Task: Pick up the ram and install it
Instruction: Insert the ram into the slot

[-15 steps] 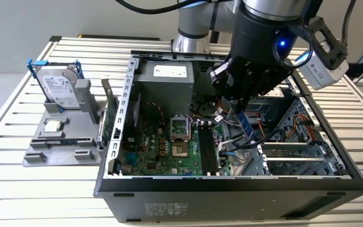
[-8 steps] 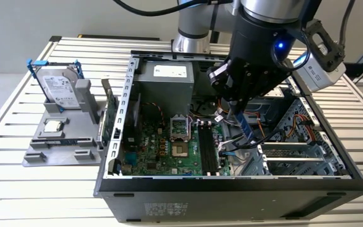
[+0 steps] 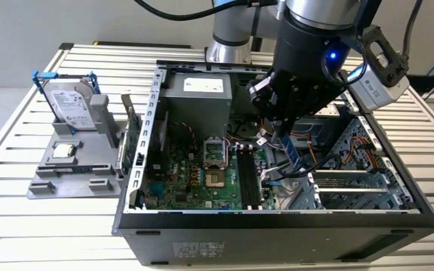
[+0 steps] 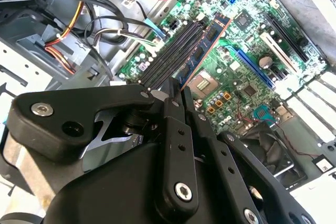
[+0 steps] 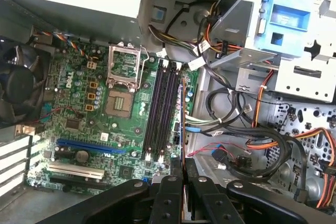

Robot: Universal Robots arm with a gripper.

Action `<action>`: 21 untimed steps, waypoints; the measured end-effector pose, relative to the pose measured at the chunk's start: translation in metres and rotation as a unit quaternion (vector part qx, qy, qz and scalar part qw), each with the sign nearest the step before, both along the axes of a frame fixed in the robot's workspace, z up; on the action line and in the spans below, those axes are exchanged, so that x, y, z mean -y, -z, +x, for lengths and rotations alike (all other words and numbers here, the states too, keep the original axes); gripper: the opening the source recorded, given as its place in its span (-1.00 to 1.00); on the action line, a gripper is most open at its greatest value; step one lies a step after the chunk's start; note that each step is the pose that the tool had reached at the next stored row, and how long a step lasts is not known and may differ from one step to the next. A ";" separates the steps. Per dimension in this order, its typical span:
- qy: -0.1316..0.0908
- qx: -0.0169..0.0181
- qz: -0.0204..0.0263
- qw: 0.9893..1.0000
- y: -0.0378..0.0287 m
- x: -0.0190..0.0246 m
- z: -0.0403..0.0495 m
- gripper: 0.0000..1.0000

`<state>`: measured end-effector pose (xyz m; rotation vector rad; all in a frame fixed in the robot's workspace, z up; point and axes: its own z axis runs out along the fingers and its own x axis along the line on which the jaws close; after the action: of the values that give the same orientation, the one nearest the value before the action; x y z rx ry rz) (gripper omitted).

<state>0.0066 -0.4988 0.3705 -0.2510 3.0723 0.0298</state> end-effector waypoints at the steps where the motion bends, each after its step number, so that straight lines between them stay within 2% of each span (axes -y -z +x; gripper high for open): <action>1: 0.000 0.000 0.000 1.000 0.0000 -0.0001 0.0000 -1.00; 11: 0.001 -0.002 0.000 1.000 0.0001 -0.0002 0.0000 -1.00; 21: 0.001 -0.002 0.000 1.000 0.0021 -0.0009 0.0000 -1.00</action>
<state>0.0066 -0.4979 0.3684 -0.2476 3.0763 0.0304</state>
